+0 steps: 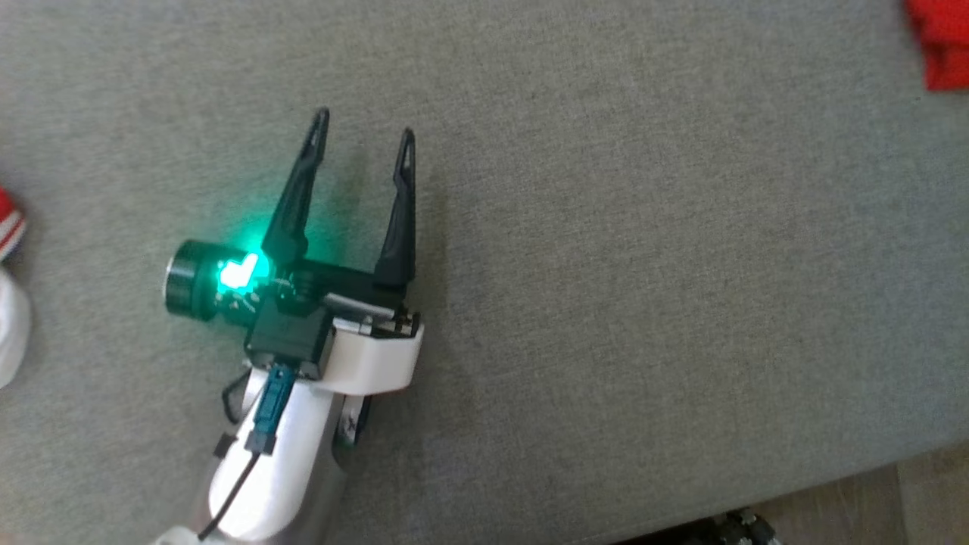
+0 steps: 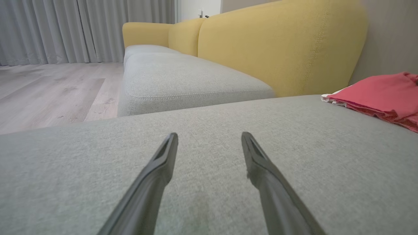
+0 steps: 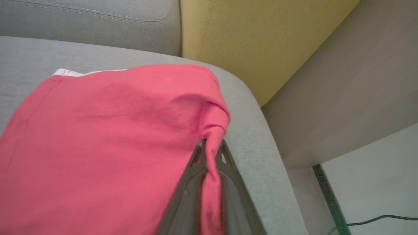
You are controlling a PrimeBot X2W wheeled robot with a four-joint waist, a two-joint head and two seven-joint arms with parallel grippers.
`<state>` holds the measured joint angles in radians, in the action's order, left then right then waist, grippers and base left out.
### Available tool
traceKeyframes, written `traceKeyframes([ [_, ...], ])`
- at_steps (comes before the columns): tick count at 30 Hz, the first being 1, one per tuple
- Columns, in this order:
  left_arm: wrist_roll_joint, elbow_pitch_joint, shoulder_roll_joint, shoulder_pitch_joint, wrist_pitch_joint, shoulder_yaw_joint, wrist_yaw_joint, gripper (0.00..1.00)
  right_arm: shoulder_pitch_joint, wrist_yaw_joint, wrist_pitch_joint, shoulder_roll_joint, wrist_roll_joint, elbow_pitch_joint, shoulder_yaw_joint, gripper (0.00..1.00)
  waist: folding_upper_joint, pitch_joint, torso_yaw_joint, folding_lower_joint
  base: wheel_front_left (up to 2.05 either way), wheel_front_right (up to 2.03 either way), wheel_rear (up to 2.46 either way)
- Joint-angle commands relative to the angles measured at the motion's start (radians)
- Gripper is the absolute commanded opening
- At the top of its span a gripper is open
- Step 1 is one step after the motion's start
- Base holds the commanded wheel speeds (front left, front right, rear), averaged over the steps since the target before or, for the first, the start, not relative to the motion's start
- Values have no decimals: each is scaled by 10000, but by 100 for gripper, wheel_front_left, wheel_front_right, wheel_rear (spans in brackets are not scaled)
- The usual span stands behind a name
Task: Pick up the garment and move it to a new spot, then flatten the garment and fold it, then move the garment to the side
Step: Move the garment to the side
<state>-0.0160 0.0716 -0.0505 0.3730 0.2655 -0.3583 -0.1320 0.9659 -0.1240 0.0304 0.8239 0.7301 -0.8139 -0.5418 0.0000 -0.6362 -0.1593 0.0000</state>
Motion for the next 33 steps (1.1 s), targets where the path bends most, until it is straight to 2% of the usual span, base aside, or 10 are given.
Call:
traceKeyframes([
  [1, 39, 95, -36, 117, -37, 258, -32, 100, -47, -67, 179, 610, -158, 18, 79, 100, 0, -252, -129, 0, 0, 0, 0],
  [4, -17, 180, -33, 256, -37, 258, -17, 100, 223, -67, 615, 610, -683, -131, 182, 100, 0, -165, -85, 0, 0, 0, 0],
  [8, -166, 241, -24, 129, -37, 276, -89, 100, 294, -67, 1419, 6, -1476, -214, 198, 100, 0, 446, 75, 0, 0, 0, 0],
  [11, -347, 325, -15, -154, -37, 290, -206, 100, -37, -67, 1794, -901, -1709, -90, 156, 100, 0, 1162, 276, 0, 0, 0, 0],
  [12, -526, 462, -10, -410, -37, 331, -301, 100, -471, -67, 2003, -1485, -1705, 108, 38, 100, 0, 1745, 456, 0, 0, 0, 0],
  [19, -1521, 867, 0, -1543, -37, 837, -516, 100, -2631, -67, 2303, -3540, -1668, 822, -275, 100, 0, 3877, 1081, 0, 0, 0, 0],
  [22, -1703, 1042, 1, -2051, -37, 1132, -491, 100, -3837, -67, 2309, -4389, -2016, 1638, 261, 100, 0, 4627, 1322, 0, 0, 0, 0],
  [25, -1641, 1187, 1, -2444, -37, 1411, -379, 100, -5168, -67, 2311, -5165, -2993, 2817, 1261, 100, 0, 5213, 1525, 0, 0, 0, 0],
  [26, -1641, 1187, 1, -2444, -37, 1411, -379, 100, -5168, -67, 2311, -5165, -2993, 2817, 1261, 100, 0, 5213, 1525, 0, 0, 0, 0],
  [33, -1346, 1203, 2, -3235, -37, 1981, -206, 100, -7942, -67, 2312, -6828, -5046, 5133, 3255, 100, 0, 6131, 1617, 0, 0, 0, 0],
])
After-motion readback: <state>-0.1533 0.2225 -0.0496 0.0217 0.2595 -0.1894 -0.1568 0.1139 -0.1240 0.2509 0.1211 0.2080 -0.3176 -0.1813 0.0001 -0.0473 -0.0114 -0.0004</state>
